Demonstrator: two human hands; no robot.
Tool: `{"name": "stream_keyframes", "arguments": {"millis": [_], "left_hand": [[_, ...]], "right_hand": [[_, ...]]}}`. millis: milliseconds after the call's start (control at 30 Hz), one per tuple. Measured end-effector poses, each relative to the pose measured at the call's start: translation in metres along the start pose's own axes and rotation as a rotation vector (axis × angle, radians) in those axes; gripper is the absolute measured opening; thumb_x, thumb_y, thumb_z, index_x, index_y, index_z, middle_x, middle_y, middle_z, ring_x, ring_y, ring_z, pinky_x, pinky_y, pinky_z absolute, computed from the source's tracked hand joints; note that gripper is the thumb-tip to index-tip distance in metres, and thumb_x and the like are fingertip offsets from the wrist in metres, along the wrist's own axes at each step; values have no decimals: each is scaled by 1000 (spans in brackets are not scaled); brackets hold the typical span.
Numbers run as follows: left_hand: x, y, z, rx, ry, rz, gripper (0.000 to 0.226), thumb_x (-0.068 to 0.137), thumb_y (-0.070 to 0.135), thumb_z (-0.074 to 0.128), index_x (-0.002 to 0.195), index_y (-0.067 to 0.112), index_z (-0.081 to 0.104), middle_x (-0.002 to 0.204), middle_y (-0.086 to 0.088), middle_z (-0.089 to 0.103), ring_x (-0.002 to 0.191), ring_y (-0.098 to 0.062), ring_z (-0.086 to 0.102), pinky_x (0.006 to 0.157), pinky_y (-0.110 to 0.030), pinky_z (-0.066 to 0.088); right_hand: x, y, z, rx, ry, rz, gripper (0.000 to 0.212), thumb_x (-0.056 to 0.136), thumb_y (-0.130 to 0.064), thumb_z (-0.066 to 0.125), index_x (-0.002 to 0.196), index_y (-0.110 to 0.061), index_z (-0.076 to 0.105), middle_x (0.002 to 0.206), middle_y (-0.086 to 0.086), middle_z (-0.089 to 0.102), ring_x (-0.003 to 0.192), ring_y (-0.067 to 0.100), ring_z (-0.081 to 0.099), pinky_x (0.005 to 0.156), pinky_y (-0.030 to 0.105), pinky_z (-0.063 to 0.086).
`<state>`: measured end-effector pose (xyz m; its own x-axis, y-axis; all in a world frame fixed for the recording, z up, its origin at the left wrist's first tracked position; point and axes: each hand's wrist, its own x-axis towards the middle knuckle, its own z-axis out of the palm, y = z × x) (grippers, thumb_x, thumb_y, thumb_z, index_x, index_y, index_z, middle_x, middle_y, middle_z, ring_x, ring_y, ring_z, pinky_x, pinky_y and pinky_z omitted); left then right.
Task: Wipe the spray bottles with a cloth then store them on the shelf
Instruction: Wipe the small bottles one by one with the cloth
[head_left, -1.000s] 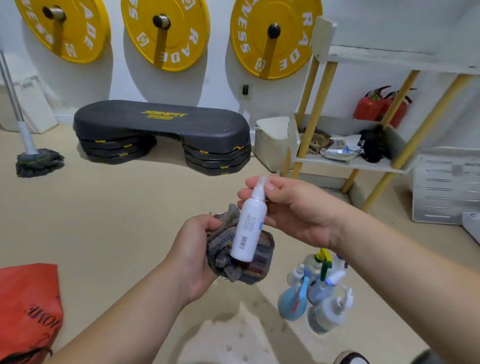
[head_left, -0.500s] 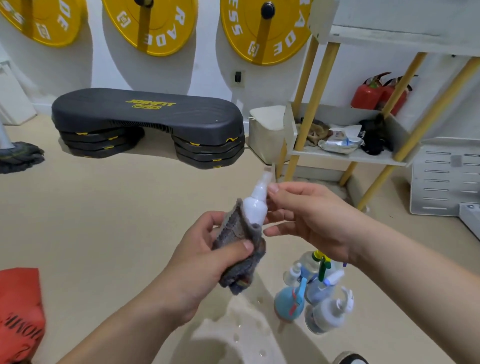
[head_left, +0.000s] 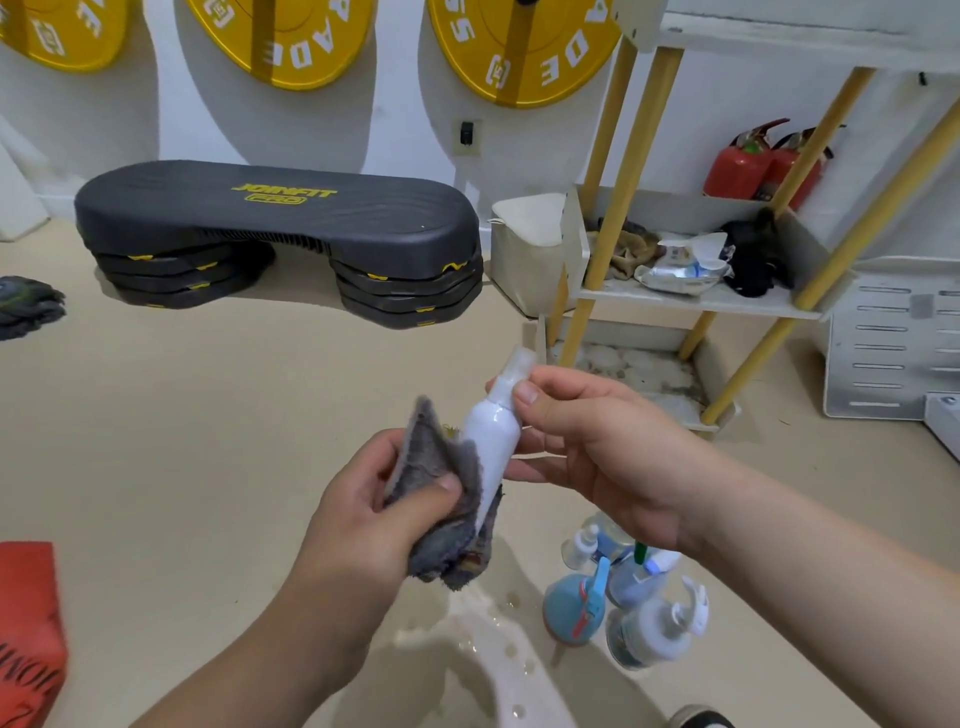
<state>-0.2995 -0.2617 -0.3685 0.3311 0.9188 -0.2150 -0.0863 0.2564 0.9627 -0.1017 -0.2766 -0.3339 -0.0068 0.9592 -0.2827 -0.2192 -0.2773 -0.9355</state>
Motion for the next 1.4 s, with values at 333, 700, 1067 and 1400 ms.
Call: {"name": "stream_keyframes", "arguments": {"millis": [333,700,1067,1400], "left_hand": [[8,3,3,-327,22,-308,39,107,23,41,125,4,71,115,-15,79,104,-29,78,85,-45,51],[5,0,4,-85,107,-67,31,108,27,46,101,14,74,90,-11,79,69,-30,72,64,-40,46],[4,-10,2,522,-150,361,25,107,42,39,121,47,59,92,16,73,83,-8,70,72,-34,53],[18,-2,-10,-147,-87,-359,43,105,26,45,125,-3,69,117,-20,74,103,-33,71,109,-56,48]], "right_hand": [[-5,-4,7,53,22,87,15,91,-23,73,85,-20,60,92,6,66,88,24,61,84,45,64],[-7,0,9,82,43,171,19,93,-29,73,86,-20,57,77,1,66,84,24,63,84,51,63],[-6,13,31,-103,63,60,10,99,-12,66,95,-19,59,82,11,62,71,22,58,75,44,62],[-6,10,24,-17,-1,144,5,104,-19,62,105,-14,60,95,10,65,91,26,60,75,41,64]]}}
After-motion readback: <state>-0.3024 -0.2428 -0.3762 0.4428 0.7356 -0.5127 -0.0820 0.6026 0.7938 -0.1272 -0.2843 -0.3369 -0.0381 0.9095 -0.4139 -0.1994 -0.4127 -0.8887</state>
